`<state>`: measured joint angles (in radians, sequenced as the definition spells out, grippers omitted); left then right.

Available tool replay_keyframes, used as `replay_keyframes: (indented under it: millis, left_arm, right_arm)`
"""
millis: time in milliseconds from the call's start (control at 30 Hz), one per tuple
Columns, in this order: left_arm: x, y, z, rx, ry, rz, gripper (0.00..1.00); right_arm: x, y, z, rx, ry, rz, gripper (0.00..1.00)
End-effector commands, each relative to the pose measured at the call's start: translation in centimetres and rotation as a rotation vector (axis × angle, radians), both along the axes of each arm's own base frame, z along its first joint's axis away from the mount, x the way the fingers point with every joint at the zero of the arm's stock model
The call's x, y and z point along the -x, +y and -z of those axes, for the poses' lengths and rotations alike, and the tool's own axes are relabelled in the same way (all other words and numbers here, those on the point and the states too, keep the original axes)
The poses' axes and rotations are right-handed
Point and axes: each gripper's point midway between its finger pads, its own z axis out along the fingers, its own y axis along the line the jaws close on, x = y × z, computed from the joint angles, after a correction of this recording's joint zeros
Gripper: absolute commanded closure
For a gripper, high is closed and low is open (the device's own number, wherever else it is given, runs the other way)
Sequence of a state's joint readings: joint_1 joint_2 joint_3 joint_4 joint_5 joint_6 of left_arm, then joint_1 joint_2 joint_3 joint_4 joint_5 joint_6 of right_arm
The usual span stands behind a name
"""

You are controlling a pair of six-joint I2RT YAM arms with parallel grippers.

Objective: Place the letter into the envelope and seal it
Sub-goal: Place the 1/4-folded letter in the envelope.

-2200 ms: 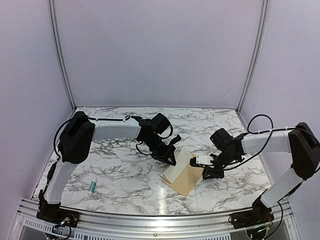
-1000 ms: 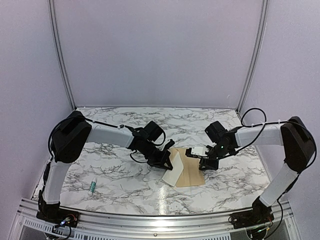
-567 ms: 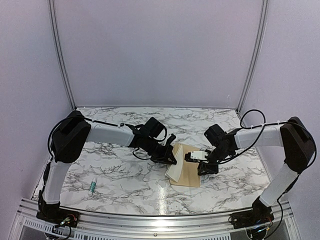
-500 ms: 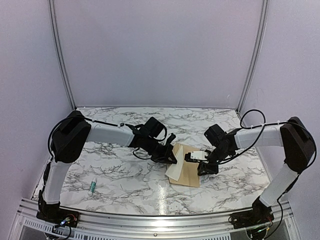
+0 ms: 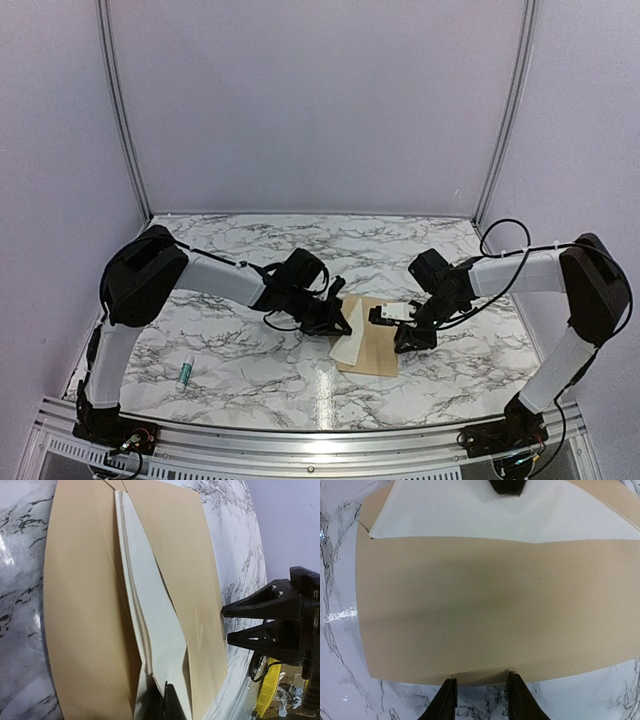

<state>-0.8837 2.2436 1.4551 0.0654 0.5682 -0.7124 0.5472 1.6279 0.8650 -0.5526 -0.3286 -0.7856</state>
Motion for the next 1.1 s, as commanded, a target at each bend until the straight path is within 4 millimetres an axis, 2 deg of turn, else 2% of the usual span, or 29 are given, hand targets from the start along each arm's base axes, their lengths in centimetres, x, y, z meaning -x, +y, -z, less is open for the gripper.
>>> replay_keyframes:
  millis: [0,167,333,567,700,933,1067]
  left_arm:
    - [1.0,-1.1,-1.8,0.075,-0.020,0.003,1.00]
    - [1.2,-0.6,-3.0,0.086,-0.046,-0.010,1.00]
    - [1.9,-0.2,-3.8,0.096,-0.029,0.007,0.91]
    - [2.6,1.9,-2.5,0.009,-0.020,0.000,0.85]
    - [3.5,2.5,-1.4,-0.014,0.023,0.018,0.79]
    - [3.6,2.1,-1.1,-0.018,0.059,0.035,0.80]
    - [3.7,1.8,-0.7,-0.029,0.100,0.039,0.86]
  right_arm:
    - [2.6,-0.2,1.7,0.027,0.127,-0.006,0.69]
    - [2.1,-0.4,1.3,0.034,0.100,0.003,0.69]
    - [1.4,-0.2,-0.1,0.017,0.058,0.008,0.67]
    - [1.7,-0.7,-1.6,0.018,0.025,0.008,0.62]
    - [2.4,-0.9,-1.5,0.014,0.032,0.000,0.61]
    - [2.7,-0.6,-0.8,0.013,0.033,-0.011,0.60]
    - [3.0,-0.1,-0.5,0.014,0.039,-0.026,0.60]
